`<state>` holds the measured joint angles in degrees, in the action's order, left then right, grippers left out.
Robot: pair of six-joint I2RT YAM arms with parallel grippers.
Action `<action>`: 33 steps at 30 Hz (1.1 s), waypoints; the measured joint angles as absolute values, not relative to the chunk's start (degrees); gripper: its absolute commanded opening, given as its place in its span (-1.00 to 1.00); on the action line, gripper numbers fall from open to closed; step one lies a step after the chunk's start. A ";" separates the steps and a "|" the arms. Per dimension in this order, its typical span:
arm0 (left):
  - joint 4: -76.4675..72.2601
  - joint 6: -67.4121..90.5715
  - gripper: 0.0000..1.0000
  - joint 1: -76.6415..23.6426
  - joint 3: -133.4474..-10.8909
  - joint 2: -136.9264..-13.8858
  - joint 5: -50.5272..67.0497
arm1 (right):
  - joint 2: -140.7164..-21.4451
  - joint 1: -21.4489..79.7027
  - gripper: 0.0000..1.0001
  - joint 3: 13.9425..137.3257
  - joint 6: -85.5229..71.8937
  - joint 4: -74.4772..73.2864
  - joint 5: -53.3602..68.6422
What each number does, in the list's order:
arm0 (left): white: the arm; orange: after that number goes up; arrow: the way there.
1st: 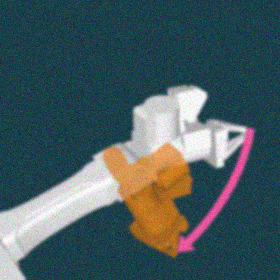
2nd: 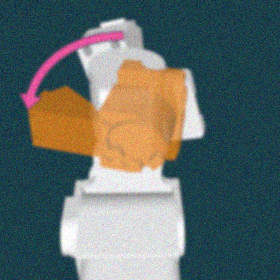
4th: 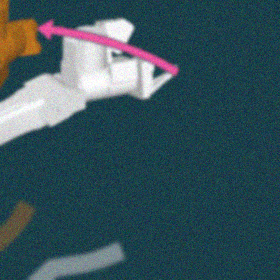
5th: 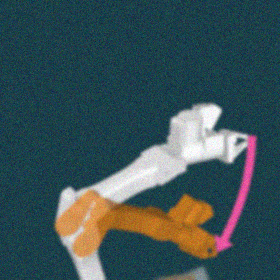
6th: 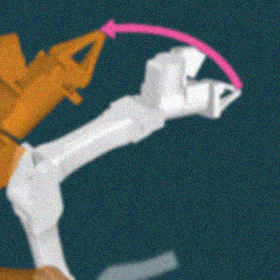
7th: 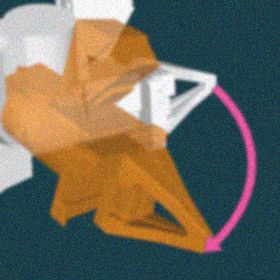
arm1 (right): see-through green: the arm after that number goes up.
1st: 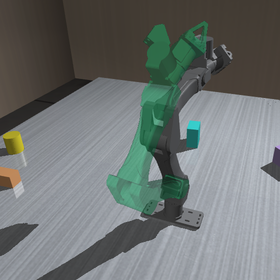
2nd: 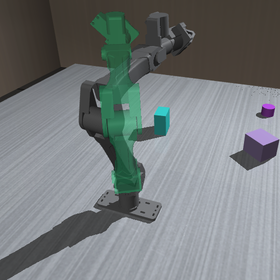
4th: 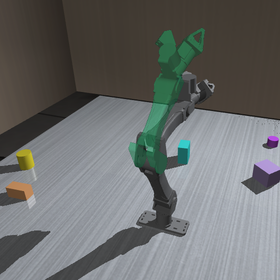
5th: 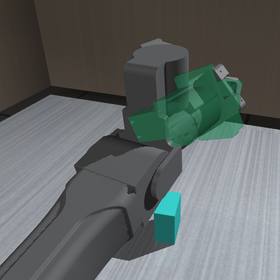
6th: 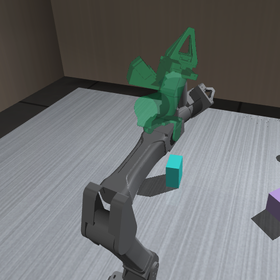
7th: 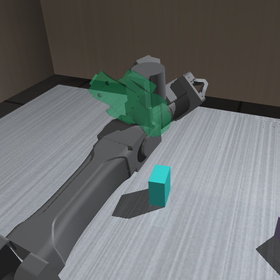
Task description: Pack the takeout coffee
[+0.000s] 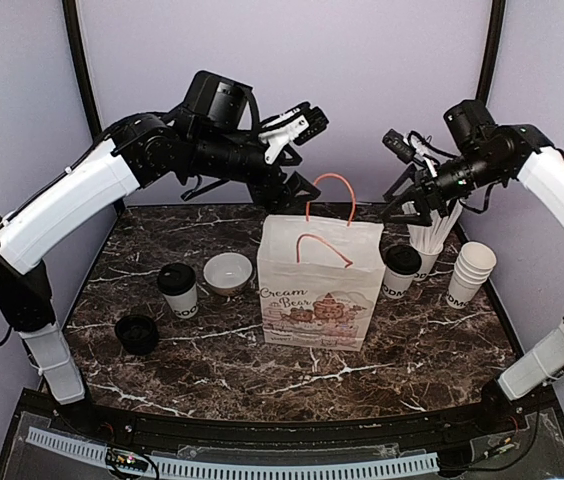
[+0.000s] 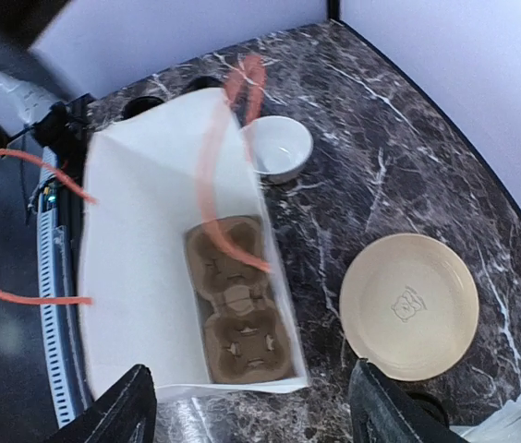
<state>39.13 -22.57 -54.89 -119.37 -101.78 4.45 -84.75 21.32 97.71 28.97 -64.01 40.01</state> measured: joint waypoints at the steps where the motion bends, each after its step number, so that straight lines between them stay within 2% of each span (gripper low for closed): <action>1: 38.72 -22.20 0.59 -53.69 -119.39 -102.10 5.30 | -83.20 22.65 0.65 97.71 30.30 -64.64 40.62; 7: 36.42 -20.69 0.56 -49.41 -120.18 -105.47 9.39 | -77.38 38.37 0.69 97.41 35.11 -66.48 40.18; 9: 35.62 -20.21 0.49 -49.17 -121.23 -107.68 10.68 | -78.67 40.95 0.68 97.69 35.73 -67.13 39.62; 13: 34.48 -19.20 0.29 -48.62 -122.56 -111.79 13.72 | -82.54 42.98 0.52 97.76 36.14 -67.31 37.91; 15: 33.93 -18.81 0.06 -48.47 -122.61 -113.14 15.38 | -83.90 44.29 0.26 97.71 35.51 -66.87 36.56; 16: 33.78 -18.41 -0.21 -48.40 -122.61 -113.62 16.03 | -84.31 45.06 -0.02 97.69 34.83 -66.35 35.68; 17: 33.50 -18.06 -0.37 -48.34 -122.61 -113.89 16.49 | -84.51 45.67 -0.43 97.69 34.11 -65.58 34.83; 18: 33.01 -17.78 -0.74 -48.12 -122.65 -114.17 16.97 | -84.58 46.15 -0.77 97.71 33.43 -64.82 34.17; 19: 32.60 -17.47 -0.94 -48.03 -122.78 -114.37 17.45 | -84.66 46.39 -1.00 97.84 33.19 -64.18 33.67; 21: 32.03 -16.95 -1.00 -47.70 -123.22 -114.63 18.50 | -85.41 46.76 -1.00 99.59 31.62 -63.77 32.40; 26: 32.08 -14.39 -1.00 -46.89 -127.11 -114.63 20.82 | -86.48 46.74 -1.00 105.49 29.54 -62.28 30.28; 33: 31.38 -12.12 -1.00 -46.54 -126.56 -108.97 21.39 | -86.54 46.76 -1.00 113.34 29.47 -61.17 29.30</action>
<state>31.38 -12.12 -46.54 -126.56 -108.97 21.39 -86.54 46.76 113.34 29.47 -61.17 29.30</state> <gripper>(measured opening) 0.027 0.005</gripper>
